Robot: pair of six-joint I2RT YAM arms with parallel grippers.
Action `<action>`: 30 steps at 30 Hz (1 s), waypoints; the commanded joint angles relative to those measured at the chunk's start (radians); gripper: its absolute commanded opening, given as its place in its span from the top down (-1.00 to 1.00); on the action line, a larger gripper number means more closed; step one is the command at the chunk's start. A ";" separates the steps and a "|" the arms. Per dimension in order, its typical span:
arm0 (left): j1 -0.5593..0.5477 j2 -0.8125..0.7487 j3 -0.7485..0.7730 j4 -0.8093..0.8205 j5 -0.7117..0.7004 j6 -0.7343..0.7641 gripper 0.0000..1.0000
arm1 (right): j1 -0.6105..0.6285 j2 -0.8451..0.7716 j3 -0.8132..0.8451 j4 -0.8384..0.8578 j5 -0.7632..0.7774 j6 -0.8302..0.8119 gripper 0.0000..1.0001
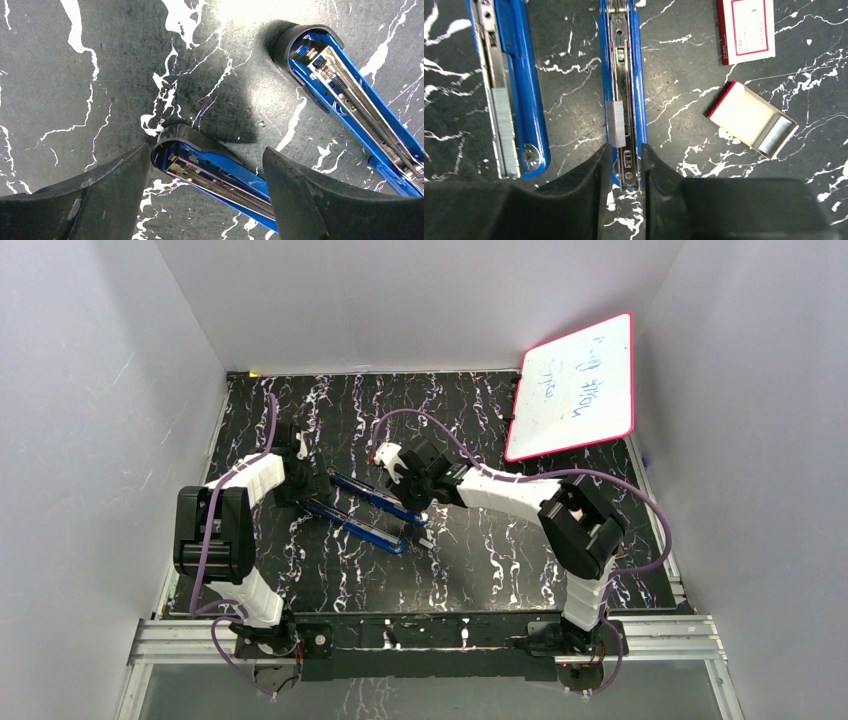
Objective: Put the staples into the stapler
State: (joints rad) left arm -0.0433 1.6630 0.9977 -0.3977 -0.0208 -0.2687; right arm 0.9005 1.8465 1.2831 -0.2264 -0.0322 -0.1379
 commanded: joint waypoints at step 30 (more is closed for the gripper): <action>-0.002 -0.011 0.030 -0.023 0.010 0.008 -0.61 | 0.178 0.048 -0.058 0.145 0.353 -0.218 -0.01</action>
State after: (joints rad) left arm -0.0433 1.6630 0.9981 -0.3977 -0.0181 -0.2687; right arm 1.0721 1.8847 1.2285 -0.1230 0.3122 -0.3462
